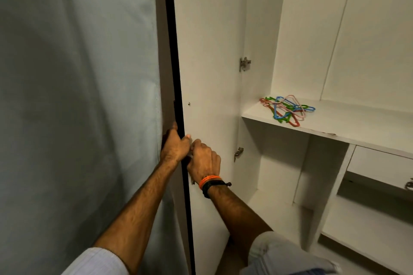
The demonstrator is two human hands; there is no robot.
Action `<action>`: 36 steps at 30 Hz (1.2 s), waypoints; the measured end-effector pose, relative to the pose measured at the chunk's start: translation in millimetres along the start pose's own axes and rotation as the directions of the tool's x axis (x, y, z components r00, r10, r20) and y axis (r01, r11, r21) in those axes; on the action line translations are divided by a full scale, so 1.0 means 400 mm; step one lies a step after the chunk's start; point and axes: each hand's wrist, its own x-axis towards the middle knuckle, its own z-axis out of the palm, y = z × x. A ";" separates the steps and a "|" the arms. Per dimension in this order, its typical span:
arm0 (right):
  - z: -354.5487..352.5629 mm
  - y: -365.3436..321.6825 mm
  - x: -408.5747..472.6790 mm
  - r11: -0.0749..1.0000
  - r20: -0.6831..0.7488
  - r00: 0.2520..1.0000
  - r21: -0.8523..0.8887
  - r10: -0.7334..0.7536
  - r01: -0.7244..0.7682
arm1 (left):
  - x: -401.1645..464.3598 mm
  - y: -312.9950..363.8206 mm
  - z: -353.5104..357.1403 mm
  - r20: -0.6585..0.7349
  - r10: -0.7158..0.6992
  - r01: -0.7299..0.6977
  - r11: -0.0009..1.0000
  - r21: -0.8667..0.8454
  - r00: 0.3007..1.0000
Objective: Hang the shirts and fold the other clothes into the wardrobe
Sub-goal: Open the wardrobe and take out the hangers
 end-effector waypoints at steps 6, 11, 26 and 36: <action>0.071 -0.057 0.043 0.995 0.063 0.998 0.104 0.003 -0.010 | 0.042 -0.041 -0.060 -0.029 -0.024 0.025 0.999 0.034 0.999; 0.081 -0.045 0.044 0.977 0.096 0.995 0.215 -0.013 -0.008 | 0.006 -0.031 -0.072 -0.127 0.118 -0.118 0.993 0.003 0.985; -0.144 0.351 0.045 0.934 -0.037 0.955 0.221 0.295 -0.280 | 0.010 0.049 0.280 0.249 0.213 -0.222 0.975 0.006 0.945; -0.346 0.727 0.155 0.898 -0.102 0.916 0.262 0.389 -0.352 | 0.098 0.214 0.645 0.358 0.138 -0.161 0.986 0.036 0.924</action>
